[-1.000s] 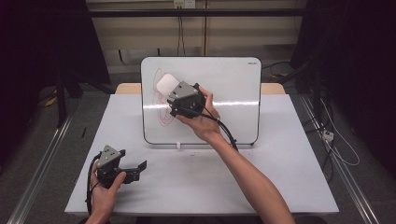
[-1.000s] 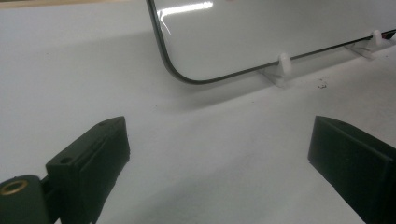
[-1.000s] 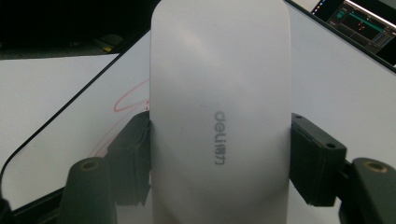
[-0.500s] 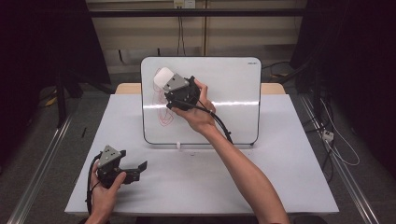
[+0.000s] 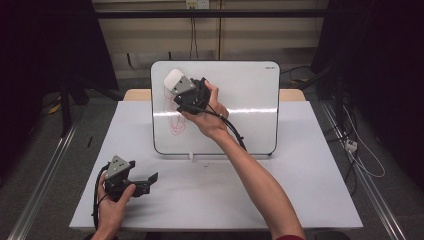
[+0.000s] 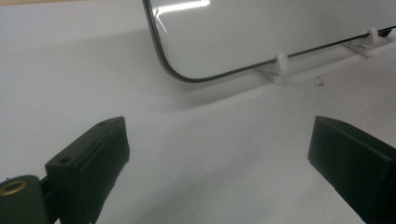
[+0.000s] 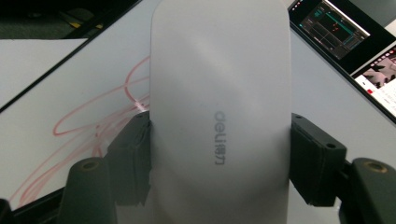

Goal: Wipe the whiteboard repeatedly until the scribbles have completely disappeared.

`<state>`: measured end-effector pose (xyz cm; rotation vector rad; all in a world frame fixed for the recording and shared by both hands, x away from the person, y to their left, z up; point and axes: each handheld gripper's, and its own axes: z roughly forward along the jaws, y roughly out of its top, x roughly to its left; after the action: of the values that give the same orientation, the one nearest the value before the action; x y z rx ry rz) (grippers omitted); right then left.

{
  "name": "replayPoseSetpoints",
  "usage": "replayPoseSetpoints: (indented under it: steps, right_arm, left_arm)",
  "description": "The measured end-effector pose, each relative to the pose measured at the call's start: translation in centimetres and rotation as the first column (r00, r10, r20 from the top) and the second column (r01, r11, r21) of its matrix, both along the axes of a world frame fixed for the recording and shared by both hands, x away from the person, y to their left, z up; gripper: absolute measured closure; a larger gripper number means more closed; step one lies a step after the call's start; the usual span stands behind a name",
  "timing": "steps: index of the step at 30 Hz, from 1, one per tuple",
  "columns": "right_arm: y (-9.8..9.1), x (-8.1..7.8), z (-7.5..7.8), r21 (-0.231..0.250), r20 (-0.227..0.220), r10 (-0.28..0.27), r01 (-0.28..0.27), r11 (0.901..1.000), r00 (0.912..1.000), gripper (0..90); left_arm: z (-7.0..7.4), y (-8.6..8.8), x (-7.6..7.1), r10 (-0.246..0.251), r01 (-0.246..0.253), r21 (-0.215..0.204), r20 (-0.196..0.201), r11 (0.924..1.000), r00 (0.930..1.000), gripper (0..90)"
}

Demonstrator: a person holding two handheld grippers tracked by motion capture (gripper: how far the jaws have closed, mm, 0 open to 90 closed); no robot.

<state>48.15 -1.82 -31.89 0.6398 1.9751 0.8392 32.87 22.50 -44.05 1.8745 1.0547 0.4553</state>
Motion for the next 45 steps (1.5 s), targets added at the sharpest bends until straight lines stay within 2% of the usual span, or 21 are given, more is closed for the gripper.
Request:
replayPoseSetpoints:
  steps: [3,7,9,12,13,17,19,26,28,35,36,37,38,39,45]
  right_arm:
    - [0.4,0.2,-0.1,-0.013,0.006,-0.017,0.017,0.9998,0.9998,31.4]
    - [1.1,0.1,-0.2,-0.060,0.025,-0.034,0.035,0.9976,0.9991,31.5]
    - [1.2,0.2,-0.3,-0.059,0.032,-0.041,0.043,0.9973,0.9987,31.5]
    - [1.3,0.2,-0.4,-0.083,0.041,-0.034,0.037,0.9958,0.9986,31.5]
    - [1.4,0.3,-0.4,-0.071,0.042,-0.039,0.042,0.9966,0.9984,31.5]
    - [1.4,0.5,-0.4,-0.076,0.040,-0.047,0.049,0.9958,0.9981,31.5]
    - [1.5,0.5,-0.5,-0.060,0.038,-0.056,0.059,0.9965,0.9977,31.5]
    - [1.4,0.7,-0.6,-0.059,0.042,-0.053,0.056,0.9967,0.9977,31.4]
    - [1.4,0.7,-0.6,-0.046,0.040,-0.059,0.061,0.9971,0.9975,31.4]
    - [1.6,0.5,-0.9,-0.076,0.053,-0.057,0.061,0.9952,0.9969,31.4]
    - [1.7,0.4,-1.0,-0.068,0.048,-0.054,0.057,0.9960,0.9974,31.4]
    - [1.7,0.4,-1.1,-0.095,0.052,-0.049,0.054,0.9940,0.9974,31.4]
    - [1.9,0.3,-1.3,-0.083,0.050,-0.049,0.053,0.9952,0.9976,31.4]
    - [2.0,0.2,-1.4,-0.089,0.058,-0.048,0.054,0.9946,0.9972,31.5]
    - [2.6,-0.3,-2.2,-0.088,0.040,-0.026,0.029,0.9957,0.9989,31.4]
  left_arm:
    - [0.1,0.0,-0.1,-0.001,0.001,0.000,0.004,1.0000,1.0000,5.2]
    - [0.1,-0.1,-0.1,-0.003,0.003,0.000,0.004,1.0000,1.0000,5.2]
    - [0.1,0.0,-0.2,-0.002,0.002,0.001,0.006,1.0000,1.0000,5.2]
    - [0.1,0.0,-0.2,-0.002,0.002,-0.004,0.006,1.0000,1.0000,5.2]
    - [0.1,0.0,-0.2,0.000,0.000,-0.004,0.004,1.0000,1.0000,5.2]
    - [0.2,0.0,-0.2,0.003,-0.003,-0.003,0.007,1.0000,1.0000,5.2]
    - [0.2,0.0,-0.2,0.000,0.000,-0.003,0.006,1.0000,1.0000,5.2]
    - [0.2,0.0,-0.2,0.000,0.000,-0.007,0.002,1.0000,1.0000,4.8]
    - [0.2,0.0,-0.2,0.001,-0.001,-0.006,0.003,1.0000,1.0000,4.8]
    - [0.2,0.0,-0.3,0.010,-0.010,-0.005,0.010,0.9999,0.9999,4.8]
    - [0.2,0.1,-0.3,0.011,-0.011,-0.004,0.009,0.9999,0.9999,4.8]
    - [0.2,0.1,-0.2,0.013,-0.012,-0.005,0.008,0.9999,0.9999,4.8]
    - [0.2,0.1,-0.2,0.011,-0.011,-0.004,0.007,0.9999,0.9999,4.8]
    - [0.2,0.1,-0.2,0.011,-0.011,-0.003,0.007,0.9999,0.9999,4.8]
    - [0.2,0.0,-0.2,0.010,-0.010,-0.004,0.008,0.9999,0.9999,4.8]
